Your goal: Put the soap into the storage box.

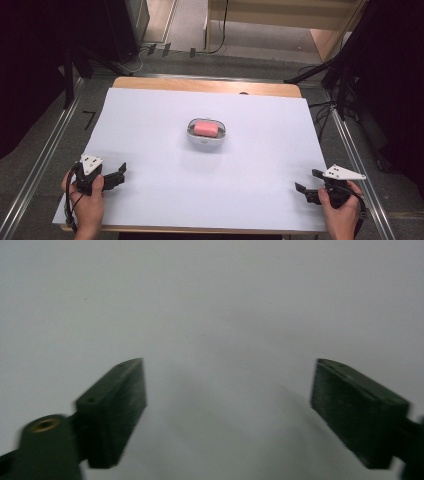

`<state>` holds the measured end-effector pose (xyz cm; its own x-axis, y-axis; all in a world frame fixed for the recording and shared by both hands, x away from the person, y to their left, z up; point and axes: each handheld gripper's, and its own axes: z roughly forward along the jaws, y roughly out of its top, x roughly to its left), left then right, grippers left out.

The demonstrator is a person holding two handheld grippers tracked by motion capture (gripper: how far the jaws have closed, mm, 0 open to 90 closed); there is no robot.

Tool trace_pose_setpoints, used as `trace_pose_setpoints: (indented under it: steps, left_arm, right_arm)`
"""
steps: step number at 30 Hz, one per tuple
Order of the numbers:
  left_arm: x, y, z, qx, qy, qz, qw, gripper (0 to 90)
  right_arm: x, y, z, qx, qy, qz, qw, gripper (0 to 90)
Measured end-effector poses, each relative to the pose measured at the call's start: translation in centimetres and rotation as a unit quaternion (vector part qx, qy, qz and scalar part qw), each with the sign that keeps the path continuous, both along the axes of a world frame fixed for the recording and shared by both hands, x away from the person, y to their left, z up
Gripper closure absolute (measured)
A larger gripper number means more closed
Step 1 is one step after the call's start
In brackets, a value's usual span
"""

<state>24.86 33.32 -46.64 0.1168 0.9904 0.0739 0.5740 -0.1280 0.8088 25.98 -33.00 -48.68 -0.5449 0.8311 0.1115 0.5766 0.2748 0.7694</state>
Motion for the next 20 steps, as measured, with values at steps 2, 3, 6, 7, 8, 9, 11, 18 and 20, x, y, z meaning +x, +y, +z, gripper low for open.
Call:
trace_pose_setpoints:
  steps: [2,3,6,7,8,9,11,18,20]
  left_arm:
    - [0.0,0.0,0.0,0.001,0.0,-0.001,1.0,8.4]
    - [0.0,0.0,0.0,0.001,-0.001,0.0,1.0,8.5]
    - [0.0,0.0,0.0,0.001,-0.001,0.0,1.0,8.5]
    - [0.0,-0.1,0.0,0.002,0.0,0.0,1.0,8.5]
    - [0.0,-0.1,0.0,0.002,0.0,0.0,1.0,8.4]
    - [0.0,-0.1,0.0,0.001,-0.001,0.0,1.0,8.4]
    - [0.0,0.0,0.0,0.001,-0.001,0.0,1.0,8.5]
    - [-0.1,0.1,0.0,-0.005,-0.003,0.001,1.0,8.5]
    - [-0.1,0.2,0.1,-0.007,-0.004,0.002,1.0,8.5]
  right_arm:
    - [-0.9,-0.9,-0.3,0.017,-0.013,-0.025,0.9995,16.7]
    - [-1.2,-1.1,-0.2,0.028,-0.025,-0.021,0.9991,17.8]
    - [-1.8,-1.1,-0.2,0.037,-0.043,-0.027,0.998,15.5]
    - [-2.0,-1.0,-0.1,0.032,-0.048,-0.028,0.9979,15.5]
    - [-2.1,-0.9,-0.1,0.026,-0.055,-0.03,0.9977,15.8]
    - [-2.2,-0.9,-0.2,0.025,-0.063,-0.037,0.997,17.4]
    - [-2.4,-1.0,-0.2,0.03,-0.071,-0.048,0.9959,20.4]
    - [-2.7,-0.7,-0.3,0.014,-0.082,-0.066,0.9943,22.8]
    - [-2.8,-0.6,-0.3,0.003,-0.087,-0.075,0.9933,18.5]
